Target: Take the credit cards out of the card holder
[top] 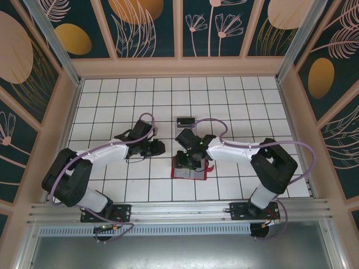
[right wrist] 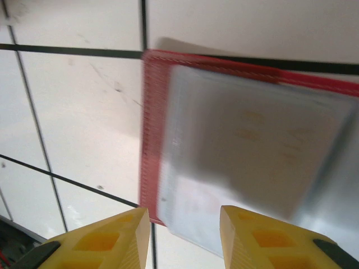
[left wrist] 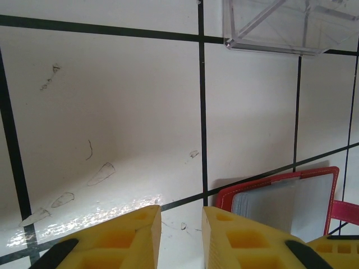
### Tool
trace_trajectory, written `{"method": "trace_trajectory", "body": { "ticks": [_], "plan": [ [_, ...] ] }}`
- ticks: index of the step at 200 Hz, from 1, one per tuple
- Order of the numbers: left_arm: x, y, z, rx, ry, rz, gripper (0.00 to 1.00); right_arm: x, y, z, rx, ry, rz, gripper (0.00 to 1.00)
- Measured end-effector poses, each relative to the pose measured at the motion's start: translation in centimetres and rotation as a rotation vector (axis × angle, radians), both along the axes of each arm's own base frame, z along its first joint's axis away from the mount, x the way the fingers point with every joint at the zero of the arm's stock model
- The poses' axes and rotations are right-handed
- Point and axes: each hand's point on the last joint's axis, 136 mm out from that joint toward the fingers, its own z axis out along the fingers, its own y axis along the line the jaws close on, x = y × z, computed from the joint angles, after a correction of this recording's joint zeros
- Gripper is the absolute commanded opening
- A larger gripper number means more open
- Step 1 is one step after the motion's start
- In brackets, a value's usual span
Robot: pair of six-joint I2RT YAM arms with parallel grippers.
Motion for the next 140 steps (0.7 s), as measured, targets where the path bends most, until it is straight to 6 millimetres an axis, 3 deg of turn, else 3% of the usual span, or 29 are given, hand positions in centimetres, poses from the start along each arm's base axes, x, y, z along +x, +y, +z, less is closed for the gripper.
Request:
{"method": "trace_trajectory", "body": {
  "ticks": [41,66,140],
  "plan": [
    [0.0,0.1,0.0,0.002,-0.002,0.002,0.27,0.7,1.8,-0.6,0.022,0.009,0.019,0.39],
    [0.1,0.1,0.0,0.003,-0.002,0.003,0.27,0.5,1.9,-1.5,0.013,0.028,0.024,0.39],
    [0.2,0.2,0.0,0.011,-0.007,0.008,0.27,0.6,2.0,-1.5,0.013,0.022,0.029,0.38]
  ]
}}
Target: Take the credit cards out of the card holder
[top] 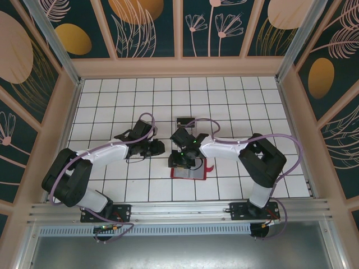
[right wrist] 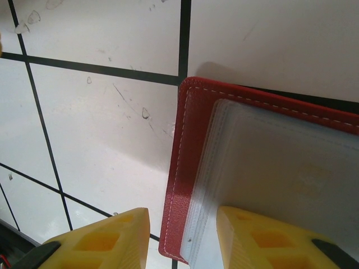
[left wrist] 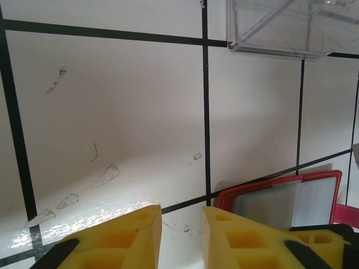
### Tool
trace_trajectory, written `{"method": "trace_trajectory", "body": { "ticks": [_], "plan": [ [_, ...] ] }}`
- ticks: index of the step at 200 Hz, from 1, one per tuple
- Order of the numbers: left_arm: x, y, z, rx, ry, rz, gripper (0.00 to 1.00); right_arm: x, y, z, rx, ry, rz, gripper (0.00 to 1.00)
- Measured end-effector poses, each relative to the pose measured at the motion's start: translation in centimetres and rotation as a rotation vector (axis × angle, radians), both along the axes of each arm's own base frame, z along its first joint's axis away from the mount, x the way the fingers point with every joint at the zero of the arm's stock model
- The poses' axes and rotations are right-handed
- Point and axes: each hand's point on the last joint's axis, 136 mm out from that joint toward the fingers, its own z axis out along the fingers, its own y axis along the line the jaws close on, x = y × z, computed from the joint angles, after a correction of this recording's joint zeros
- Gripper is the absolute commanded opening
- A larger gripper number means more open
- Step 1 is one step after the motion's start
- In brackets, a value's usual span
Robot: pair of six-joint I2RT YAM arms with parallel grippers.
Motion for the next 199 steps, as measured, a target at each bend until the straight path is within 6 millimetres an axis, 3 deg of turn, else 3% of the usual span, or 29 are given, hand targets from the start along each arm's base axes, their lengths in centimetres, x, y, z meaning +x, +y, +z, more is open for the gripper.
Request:
{"method": "trace_trajectory", "body": {
  "ticks": [91,166,199],
  "plan": [
    [0.0,0.0,0.0,0.002,-0.002,0.002,0.27,-0.5,-3.0,-0.1,-0.101,-0.020,-0.028,0.39],
    [0.0,0.0,-0.4,0.008,0.010,0.001,0.27,-0.7,-6.8,-0.8,-0.279,-0.047,-0.057,0.39],
    [0.0,0.0,-0.6,0.010,0.014,0.001,0.27,-0.7,-7.6,-0.3,-0.342,-0.074,-0.055,0.39]
  ]
}}
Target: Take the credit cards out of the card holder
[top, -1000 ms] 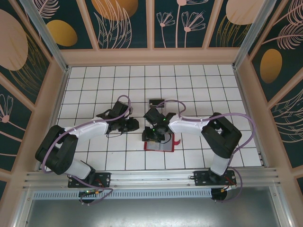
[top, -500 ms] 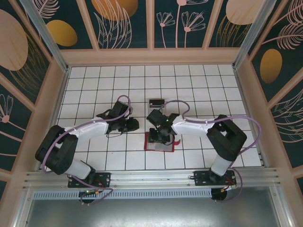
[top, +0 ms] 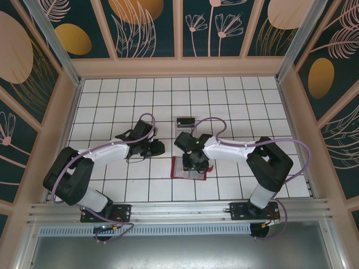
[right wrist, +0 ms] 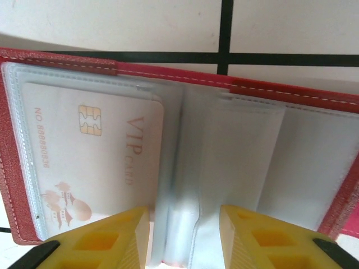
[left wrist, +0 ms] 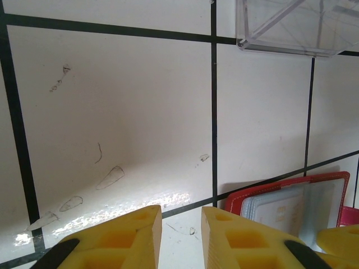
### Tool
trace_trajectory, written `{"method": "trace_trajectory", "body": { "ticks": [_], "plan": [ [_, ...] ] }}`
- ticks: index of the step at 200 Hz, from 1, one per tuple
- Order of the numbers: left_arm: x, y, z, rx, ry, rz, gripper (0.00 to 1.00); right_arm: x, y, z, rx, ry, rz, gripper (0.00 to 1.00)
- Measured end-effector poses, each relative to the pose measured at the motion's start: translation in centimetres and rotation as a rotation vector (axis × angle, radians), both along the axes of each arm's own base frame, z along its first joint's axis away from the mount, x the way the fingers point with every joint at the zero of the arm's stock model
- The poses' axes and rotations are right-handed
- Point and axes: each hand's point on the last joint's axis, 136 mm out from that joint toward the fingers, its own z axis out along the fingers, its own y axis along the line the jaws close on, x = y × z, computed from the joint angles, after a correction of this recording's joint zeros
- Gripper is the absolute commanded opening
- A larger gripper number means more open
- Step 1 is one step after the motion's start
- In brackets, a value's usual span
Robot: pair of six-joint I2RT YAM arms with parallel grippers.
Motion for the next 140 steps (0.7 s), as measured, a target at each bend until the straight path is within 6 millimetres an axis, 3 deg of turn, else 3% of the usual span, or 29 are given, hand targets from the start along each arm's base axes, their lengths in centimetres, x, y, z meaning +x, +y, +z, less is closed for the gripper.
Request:
{"method": "trace_trajectory", "body": {
  "ticks": [55,140],
  "plan": [
    [0.0,0.0,-0.3,0.002,0.009,-0.003,0.27,0.2,-0.7,1.0,-0.107,-0.047,0.017,0.39],
    [0.4,-0.6,-0.2,-0.005,0.008,-0.022,0.27,0.0,-3.9,1.3,-0.275,-0.073,0.000,0.40]
  ]
}}
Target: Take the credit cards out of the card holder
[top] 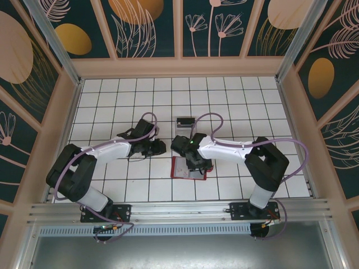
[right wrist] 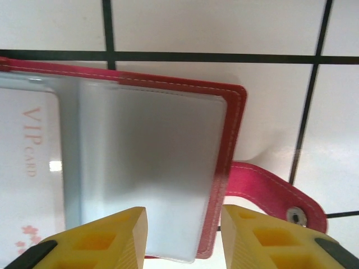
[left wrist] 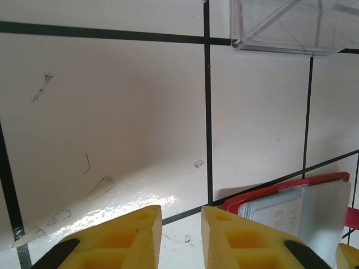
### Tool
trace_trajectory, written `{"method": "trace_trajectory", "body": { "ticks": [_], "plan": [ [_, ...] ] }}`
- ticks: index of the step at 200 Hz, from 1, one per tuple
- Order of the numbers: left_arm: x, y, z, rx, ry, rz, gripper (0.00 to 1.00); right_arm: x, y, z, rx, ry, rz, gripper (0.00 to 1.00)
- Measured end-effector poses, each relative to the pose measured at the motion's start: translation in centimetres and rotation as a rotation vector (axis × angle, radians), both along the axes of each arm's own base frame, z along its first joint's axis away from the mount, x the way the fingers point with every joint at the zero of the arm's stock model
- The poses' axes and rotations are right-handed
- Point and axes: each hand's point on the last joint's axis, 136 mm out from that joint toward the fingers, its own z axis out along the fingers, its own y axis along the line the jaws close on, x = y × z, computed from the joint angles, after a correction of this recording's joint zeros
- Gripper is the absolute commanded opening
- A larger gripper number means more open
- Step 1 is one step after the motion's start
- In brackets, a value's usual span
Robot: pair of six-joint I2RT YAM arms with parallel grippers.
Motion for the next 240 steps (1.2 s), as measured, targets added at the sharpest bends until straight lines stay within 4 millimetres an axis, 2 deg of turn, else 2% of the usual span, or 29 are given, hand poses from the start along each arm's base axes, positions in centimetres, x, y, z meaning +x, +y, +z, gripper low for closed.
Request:
{"method": "trace_trajectory", "body": {
  "ticks": [32,62,101,126,150,194,240],
  "plan": [
    [0.3,-0.5,0.5,-0.008,-0.013,-0.009,0.27,0.0,-1.1,0.2,-0.048,-0.009,-0.008,0.41],
    [-0.4,-1.8,0.9,-0.016,-0.020,-0.047,0.27,0.0,-1.4,0.2,-0.033,-0.006,-0.022,0.41],
    [-1.7,-3.4,1.0,-0.030,-0.005,-0.090,0.26,-0.1,0.0,0.5,0.259,0.025,-0.080,0.40],
    [-2.5,-4.6,1.2,-0.058,0.006,-0.105,0.26,0.6,1.3,1.2,0.473,0.027,-0.112,0.40],
    [-3.1,-5.5,1.3,-0.077,0.017,-0.116,0.26,1.0,1.8,1.4,0.609,0.036,-0.132,0.39],
    [-4.6,-6.9,0.9,-0.087,0.047,-0.142,0.26,1.0,2.8,1.4,0.754,0.059,-0.121,0.36],
    [-5.5,-7.1,-0.4,-0.064,0.087,-0.151,0.26,1.1,3.4,1.4,0.817,0.064,-0.106,0.33]
  ]
}}
